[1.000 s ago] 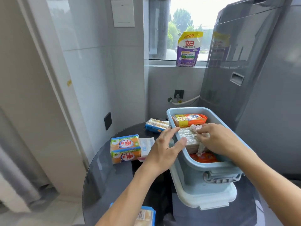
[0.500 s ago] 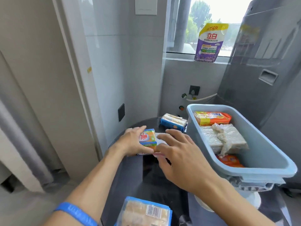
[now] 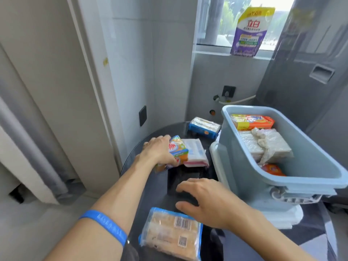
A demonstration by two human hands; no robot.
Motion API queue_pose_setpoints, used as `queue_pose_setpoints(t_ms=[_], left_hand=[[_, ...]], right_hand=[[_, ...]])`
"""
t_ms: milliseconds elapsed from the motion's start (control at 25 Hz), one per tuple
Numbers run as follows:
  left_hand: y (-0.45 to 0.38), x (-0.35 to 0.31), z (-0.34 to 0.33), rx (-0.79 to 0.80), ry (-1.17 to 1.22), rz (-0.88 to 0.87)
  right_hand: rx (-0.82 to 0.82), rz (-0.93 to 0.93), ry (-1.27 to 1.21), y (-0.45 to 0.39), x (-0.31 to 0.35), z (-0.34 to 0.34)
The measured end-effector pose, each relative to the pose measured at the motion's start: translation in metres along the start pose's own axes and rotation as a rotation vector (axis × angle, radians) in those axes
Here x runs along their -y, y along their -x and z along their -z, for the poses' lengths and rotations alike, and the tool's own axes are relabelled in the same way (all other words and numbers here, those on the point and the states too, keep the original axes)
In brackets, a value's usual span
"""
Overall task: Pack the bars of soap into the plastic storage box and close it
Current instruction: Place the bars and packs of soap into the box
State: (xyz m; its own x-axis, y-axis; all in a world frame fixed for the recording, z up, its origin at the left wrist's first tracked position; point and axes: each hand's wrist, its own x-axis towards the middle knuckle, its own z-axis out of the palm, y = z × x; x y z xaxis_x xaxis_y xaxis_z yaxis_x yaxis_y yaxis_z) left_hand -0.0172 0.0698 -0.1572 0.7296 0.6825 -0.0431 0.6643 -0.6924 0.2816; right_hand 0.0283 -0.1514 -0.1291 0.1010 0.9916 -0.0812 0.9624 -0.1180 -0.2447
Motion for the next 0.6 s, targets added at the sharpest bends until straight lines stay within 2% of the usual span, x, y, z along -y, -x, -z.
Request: queue_pose_setpoints(t_ms=[120, 200, 280, 400, 520, 600], left_hand=[[0.005, -0.002, 0.005, 0.028, 0.031, -0.005], [0.009, -0.002, 0.006, 0.057, 0.030, -0.006], [0.009, 0.000, 0.006, 0.080, 0.022, 0.002], [0.007, 0.001, 0.007, 0.083, 0.063, 0.005], [0.005, -0.005, 0.013, 0.009, 0.341, 0.026], [0.000, -0.008, 0.016, -0.102, 0.576, 0.051]], right_hand=[[0.173, 0.059, 0.012, 0.011, 0.016, -0.026], [0.176, 0.075, 0.124, 0.015, 0.028, -0.040], [0.108, 0.020, 0.147, 0.016, 0.038, -0.046], [-0.057, -0.132, -0.079, 0.016, 0.038, -0.023], [-0.203, -0.248, -0.403, 0.025, 0.029, 0.030], [-0.313, -0.273, -0.533, 0.039, 0.023, 0.067]])
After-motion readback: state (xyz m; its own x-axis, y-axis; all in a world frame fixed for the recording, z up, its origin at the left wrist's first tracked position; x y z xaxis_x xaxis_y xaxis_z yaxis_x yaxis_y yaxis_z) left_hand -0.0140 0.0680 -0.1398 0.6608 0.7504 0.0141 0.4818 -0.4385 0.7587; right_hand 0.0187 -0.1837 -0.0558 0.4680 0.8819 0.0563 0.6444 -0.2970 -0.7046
